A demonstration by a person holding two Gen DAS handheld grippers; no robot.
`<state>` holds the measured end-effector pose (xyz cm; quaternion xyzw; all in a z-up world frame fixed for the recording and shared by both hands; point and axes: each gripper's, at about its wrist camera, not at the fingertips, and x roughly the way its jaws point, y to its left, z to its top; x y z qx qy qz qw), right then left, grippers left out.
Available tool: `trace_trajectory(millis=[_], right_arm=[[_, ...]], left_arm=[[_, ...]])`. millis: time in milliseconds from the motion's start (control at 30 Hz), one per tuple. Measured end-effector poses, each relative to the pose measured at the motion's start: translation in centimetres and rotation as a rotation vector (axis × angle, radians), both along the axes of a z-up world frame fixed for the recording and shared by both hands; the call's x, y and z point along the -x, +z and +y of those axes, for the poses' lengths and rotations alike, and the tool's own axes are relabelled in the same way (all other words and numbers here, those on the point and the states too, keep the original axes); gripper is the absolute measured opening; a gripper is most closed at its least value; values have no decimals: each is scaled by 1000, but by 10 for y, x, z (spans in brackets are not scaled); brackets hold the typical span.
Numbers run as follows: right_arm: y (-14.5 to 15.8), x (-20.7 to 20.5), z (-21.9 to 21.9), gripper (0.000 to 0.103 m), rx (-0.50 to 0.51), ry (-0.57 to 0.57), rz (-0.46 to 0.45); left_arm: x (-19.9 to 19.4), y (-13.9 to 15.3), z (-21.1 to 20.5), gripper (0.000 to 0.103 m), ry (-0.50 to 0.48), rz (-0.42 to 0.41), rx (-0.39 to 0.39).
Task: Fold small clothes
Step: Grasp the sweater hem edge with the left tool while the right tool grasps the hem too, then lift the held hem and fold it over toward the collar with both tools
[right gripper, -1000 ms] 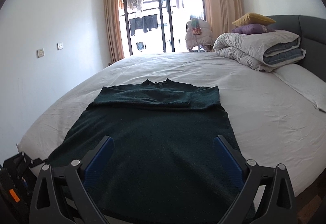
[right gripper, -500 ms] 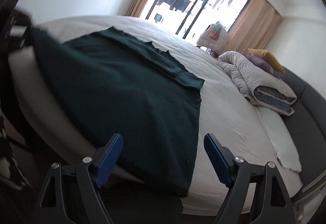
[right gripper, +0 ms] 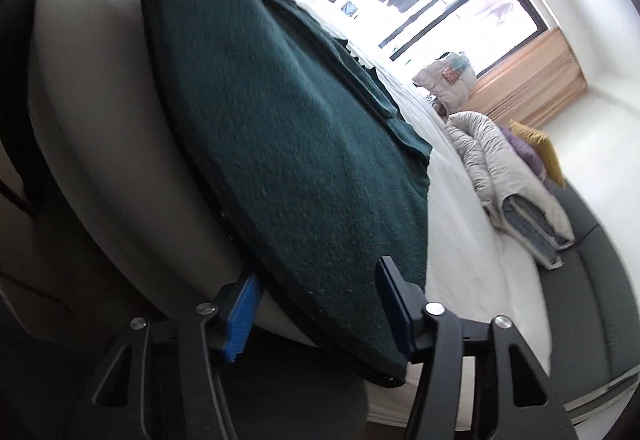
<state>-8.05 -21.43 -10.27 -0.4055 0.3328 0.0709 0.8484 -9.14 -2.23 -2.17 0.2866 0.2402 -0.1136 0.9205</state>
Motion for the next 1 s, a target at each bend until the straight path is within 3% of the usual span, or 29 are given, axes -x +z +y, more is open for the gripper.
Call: trace_trajectory(millis=[133,200,433,533,567,600,833,1000], right_arm=[[-9,4,1,56,100,21,-35],[-11,4,-2,47,149,13,-54],[-3,-4,-25,35,192,-47,-73],[-5,-8,-30,19,196,-41,-31],[-7,-8,-30,6,199,-36,-17],[-7,-7,-29,3,200,-29,-4],[6,-8,-28,4,184,-9,-6],[26,-22,-32,4,128,-19,-17]], left_arm=[[4,-1,4,3,3,6,2],[5,-3,5,3,4,9,2],[13,-22,9,3,-6,32,-36],[16,-34,11,3,-19,49,-61],[18,-38,11,3,-22,54,-69],[17,-42,11,3,-25,58,-78],[29,-65,9,3,-69,71,-162],[25,-64,14,3,-80,86,-153]])
